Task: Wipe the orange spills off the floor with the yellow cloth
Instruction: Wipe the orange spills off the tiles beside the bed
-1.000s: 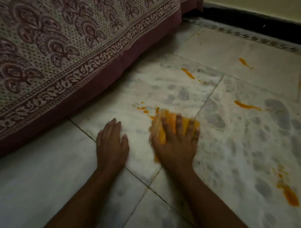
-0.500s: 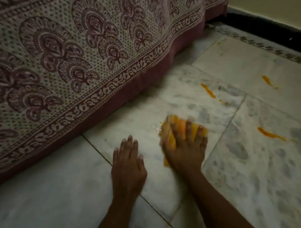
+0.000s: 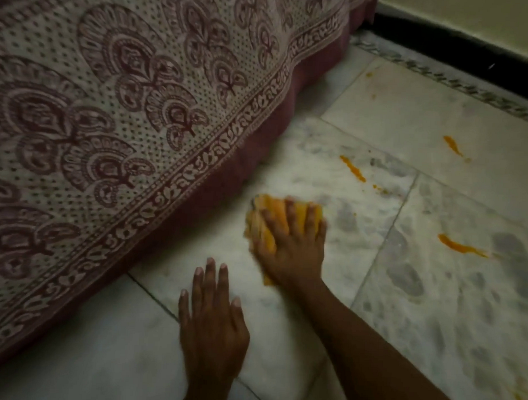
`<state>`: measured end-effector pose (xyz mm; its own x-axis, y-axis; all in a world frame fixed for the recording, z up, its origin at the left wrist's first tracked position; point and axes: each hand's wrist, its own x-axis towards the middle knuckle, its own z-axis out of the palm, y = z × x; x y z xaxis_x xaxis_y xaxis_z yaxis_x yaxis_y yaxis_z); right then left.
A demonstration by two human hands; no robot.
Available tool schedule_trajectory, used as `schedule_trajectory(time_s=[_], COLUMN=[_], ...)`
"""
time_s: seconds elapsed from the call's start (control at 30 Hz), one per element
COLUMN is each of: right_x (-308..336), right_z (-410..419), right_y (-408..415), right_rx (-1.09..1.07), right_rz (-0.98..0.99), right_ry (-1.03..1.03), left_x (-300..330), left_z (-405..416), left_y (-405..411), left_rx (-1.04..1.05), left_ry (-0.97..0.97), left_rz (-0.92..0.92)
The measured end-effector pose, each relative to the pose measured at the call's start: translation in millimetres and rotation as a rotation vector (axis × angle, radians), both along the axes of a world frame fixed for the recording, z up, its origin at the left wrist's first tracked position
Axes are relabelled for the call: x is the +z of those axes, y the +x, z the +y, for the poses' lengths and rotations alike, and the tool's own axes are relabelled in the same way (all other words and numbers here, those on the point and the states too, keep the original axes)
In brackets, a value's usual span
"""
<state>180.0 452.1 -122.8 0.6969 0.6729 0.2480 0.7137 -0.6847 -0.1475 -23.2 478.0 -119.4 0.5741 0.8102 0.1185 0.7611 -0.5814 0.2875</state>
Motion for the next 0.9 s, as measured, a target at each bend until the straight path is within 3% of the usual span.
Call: schedule_trajectory(time_s=[0.07, 0.13, 0.23, 0.33, 0.37, 0.5, 0.6, 0.67, 0.77, 0.83, 0.9], right_x=[8, 11, 15, 12, 8, -8, 6, 11, 11, 6, -1], right_z=[-36, -86, -129, -67, -35, 16, -53, -114, -137, -92, -33], right_y=[-10, -16, -16, 7, 11, -16, -51, -51, -16, 9, 20], right_rx=[0.209, 0.241, -0.01, -0.424, -0.473, -0.135, 0.176, 0.218, -0.09, -0.374, -0.444], right_rz=[-0.012, 0.01, 0.058, 0.1, 0.119, -0.008, -0.009, 0.014, 0.07, 0.084, 0.131], right_ry=[-0.073, -0.081, -0.14, -0.033, 0.019, 0.143, 0.029, -0.013, -0.092, -0.023, 0.016], left_x=[1, 4, 6, 4, 1, -6, 0, 7, 9, 7, 1], left_z=[1, 2, -1, 2, 1, 0, 0, -4, -5, -3, -6], left_y=[1, 2, -2, 2, 1, -2, 0, 0, -2, -1, 0], left_rx=[-0.014, -0.021, -0.034, -0.03, -0.028, -0.03, -0.025, -0.029, -0.04, -0.038, -0.036], left_ry=[-0.01, -0.017, -0.047, -0.052, -0.053, -0.018, -0.024, -0.043, -0.048, -0.044, -0.042], left_rz=[0.011, 0.013, 0.006, -0.021, -0.028, -0.056, -0.009, 0.039, 0.043, 0.014, -0.003])
